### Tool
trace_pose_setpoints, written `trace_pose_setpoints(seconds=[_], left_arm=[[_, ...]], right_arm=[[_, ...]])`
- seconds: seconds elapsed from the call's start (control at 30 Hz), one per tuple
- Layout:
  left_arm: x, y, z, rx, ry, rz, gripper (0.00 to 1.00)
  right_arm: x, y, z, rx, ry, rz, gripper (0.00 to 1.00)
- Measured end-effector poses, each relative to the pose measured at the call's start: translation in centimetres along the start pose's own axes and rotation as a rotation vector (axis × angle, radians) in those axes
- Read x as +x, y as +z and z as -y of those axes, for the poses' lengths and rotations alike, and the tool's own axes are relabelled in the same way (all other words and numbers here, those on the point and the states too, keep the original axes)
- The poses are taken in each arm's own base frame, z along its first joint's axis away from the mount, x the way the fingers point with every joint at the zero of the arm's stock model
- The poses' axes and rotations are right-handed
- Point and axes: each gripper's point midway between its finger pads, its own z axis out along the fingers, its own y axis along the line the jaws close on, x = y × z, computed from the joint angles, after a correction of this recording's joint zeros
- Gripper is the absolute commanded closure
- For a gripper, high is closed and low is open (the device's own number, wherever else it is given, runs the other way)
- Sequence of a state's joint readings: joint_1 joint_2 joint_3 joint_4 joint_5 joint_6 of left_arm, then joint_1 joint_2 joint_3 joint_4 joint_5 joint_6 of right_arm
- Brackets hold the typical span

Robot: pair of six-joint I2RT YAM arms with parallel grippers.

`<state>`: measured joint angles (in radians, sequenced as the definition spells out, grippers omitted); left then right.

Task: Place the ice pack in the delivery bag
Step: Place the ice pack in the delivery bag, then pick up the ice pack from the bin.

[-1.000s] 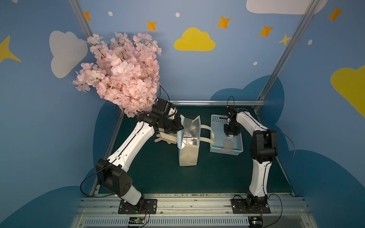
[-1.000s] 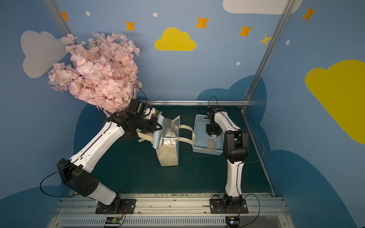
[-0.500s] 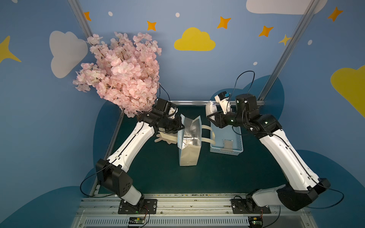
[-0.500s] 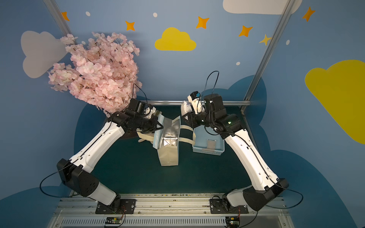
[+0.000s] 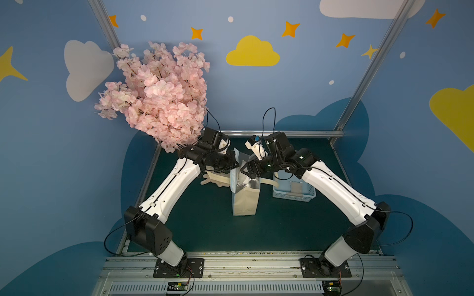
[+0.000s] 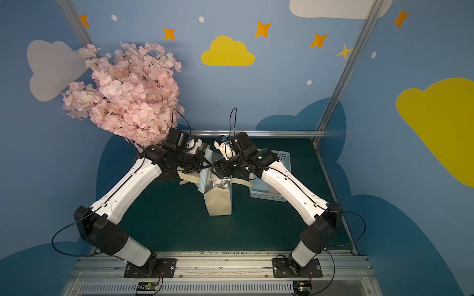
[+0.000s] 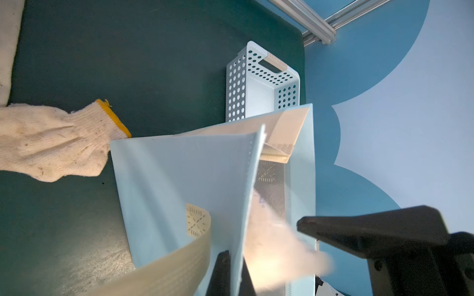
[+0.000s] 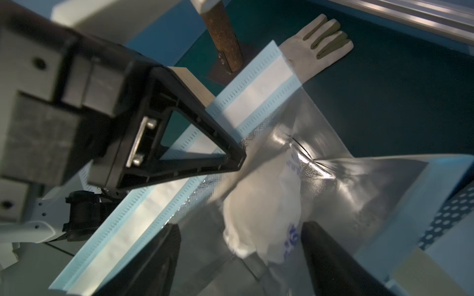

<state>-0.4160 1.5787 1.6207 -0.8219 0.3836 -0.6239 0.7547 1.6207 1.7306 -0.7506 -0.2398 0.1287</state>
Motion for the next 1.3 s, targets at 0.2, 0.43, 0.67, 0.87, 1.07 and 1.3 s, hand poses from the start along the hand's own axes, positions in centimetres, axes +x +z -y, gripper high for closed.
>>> trace_pose_setpoints(seconds=[0.2, 0.43, 0.67, 0.87, 1.07, 1.3], left_arm=[[0.0, 0.0, 0.0, -0.002, 0.007, 0.001, 0.97], [-0.1, 0.1, -0.1, -0.012, 0.017, -0.004, 0.97], [-0.2, 0.2, -0.2, -0.016, 0.026, -0.005, 0.97], [-0.1, 0.6, -0.4, -0.018, 0.022, -0.017, 0.97], [-0.1, 0.6, -0.3, -0.014, 0.021, -0.019, 0.97], [-0.1, 0.6, -0.4, -0.016, 0.021, -0.017, 0.97]], right_arm=[[-3.5, -6.6, 2.1, 0.096, -0.007, 0.130, 0.08], [1.7, -13.8, 12.3, 0.367, 0.200, 0.092, 0.08], [14.7, -9.4, 20.2, 0.518, 0.556, -0.280, 0.06], [20.5, -5.4, 23.4, 0.587, 0.685, -0.520, 0.05], [25.0, -0.5, 26.0, 0.595, 0.754, -0.706, 0.06], [26.4, 1.4, 27.1, 0.607, 0.791, -0.737, 0.42]])
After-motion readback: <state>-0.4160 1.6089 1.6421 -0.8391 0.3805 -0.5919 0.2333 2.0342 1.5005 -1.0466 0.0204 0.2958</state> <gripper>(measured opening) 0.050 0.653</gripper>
